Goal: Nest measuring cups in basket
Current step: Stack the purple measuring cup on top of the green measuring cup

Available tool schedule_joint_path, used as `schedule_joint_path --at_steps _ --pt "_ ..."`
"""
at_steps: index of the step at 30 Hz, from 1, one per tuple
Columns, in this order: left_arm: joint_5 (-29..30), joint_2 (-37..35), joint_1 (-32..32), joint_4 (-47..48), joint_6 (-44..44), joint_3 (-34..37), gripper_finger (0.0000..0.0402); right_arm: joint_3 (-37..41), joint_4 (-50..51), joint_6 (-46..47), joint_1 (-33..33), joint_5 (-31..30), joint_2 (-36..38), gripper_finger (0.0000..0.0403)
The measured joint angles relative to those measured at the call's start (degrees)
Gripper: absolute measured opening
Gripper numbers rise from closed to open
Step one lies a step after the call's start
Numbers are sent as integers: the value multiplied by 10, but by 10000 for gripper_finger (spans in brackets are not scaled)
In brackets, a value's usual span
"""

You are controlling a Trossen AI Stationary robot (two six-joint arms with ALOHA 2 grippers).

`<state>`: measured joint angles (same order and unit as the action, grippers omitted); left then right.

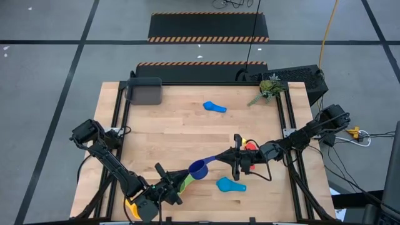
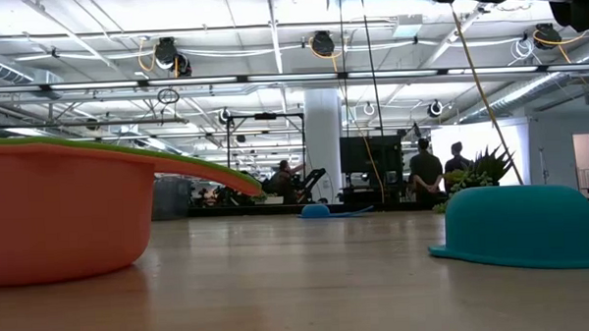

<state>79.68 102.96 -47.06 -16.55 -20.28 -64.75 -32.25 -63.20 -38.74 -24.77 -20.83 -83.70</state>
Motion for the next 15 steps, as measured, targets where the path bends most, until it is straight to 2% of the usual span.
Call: schedule_joint_path --at_steps 3,6,10,13,15 --pt "18 0 -9 -29 -2 0 122 0 2 -13 0 -1 4 1" --pt "61 0 -23 -57 1 -1 170 0 2 -19 -3 -5 13 1" --pt "90 0 -41 -94 16 -1 216 0 32 -28 -16 -44 38 1" --pt "80 0 -53 -110 45 -1 231 0 64 -36 -27 -65 61 1" --pt "43 0 -62 -100 86 -1 232 0 75 -39 -33 -66 76 1"
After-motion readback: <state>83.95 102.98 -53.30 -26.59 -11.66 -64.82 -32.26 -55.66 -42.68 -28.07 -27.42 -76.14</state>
